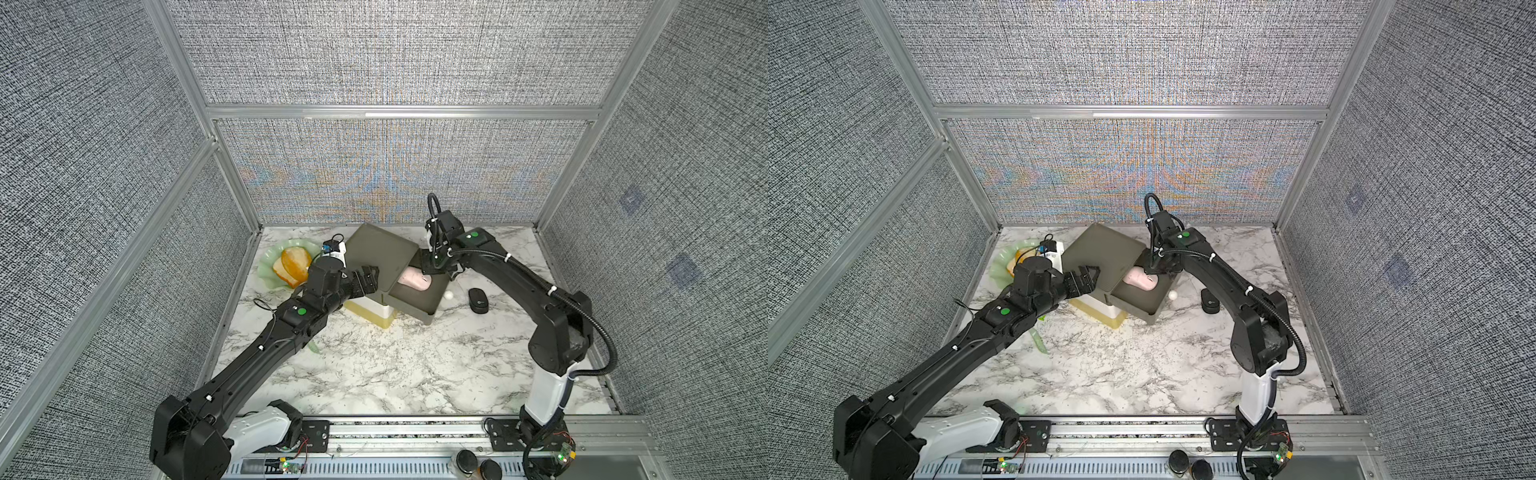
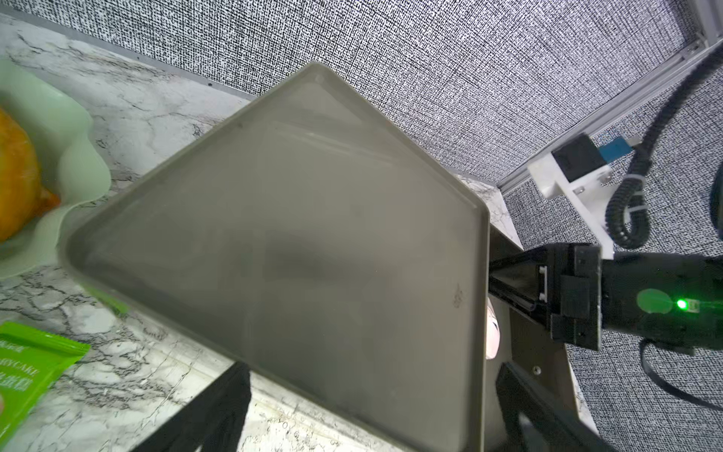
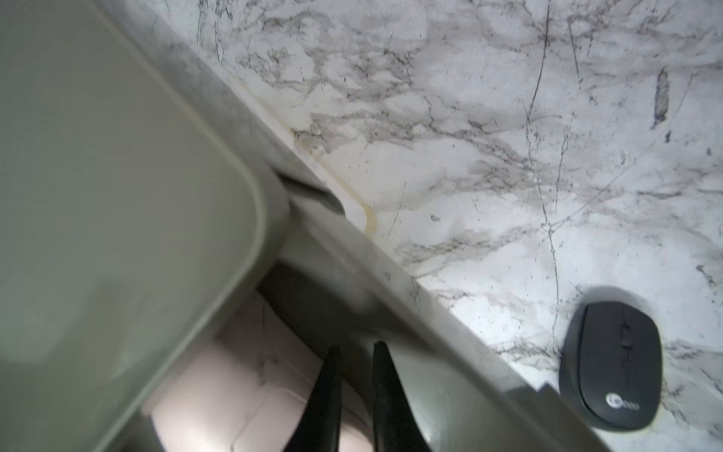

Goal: Take the mice out of the drawer
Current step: Adjust the mouse in the drawer.

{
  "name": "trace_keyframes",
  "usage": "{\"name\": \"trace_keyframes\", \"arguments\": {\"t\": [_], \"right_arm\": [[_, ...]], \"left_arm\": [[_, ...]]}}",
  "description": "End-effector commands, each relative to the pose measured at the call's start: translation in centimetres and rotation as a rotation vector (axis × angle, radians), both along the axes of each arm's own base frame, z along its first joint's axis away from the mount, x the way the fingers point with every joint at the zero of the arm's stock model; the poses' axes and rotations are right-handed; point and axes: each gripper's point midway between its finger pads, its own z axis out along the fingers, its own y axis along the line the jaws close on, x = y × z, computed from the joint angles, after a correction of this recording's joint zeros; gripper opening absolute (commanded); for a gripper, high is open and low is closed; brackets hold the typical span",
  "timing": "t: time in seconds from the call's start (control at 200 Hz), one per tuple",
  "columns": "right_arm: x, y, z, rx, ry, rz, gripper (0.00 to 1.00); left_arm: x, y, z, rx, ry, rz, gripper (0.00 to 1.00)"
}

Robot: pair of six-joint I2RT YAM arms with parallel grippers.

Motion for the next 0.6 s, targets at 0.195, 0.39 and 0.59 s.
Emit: {"name": "trace_keyframes", "arguments": {"t": [0.195, 0.39, 0.59], "right_arm": [[-3.6, 0.9, 1.0, 0.070, 0.025, 0.047, 0.15], [-4.0, 0.0, 3.3, 0.023, -0.073, 0.133, 0.23], [-5.7, 2.1, 3.2, 0.023, -0.108, 0.347, 0.46]], "left_arm": [[0.3, -0.4, 0.8, -0.024, -0.028, -0.009, 0.99], [0.1, -0.4, 1.1, -0.032, -0.031, -0.015, 1.00], [-0.1, -0.1, 1.4, -0.033, -0.040, -0.007, 1.00]]}}
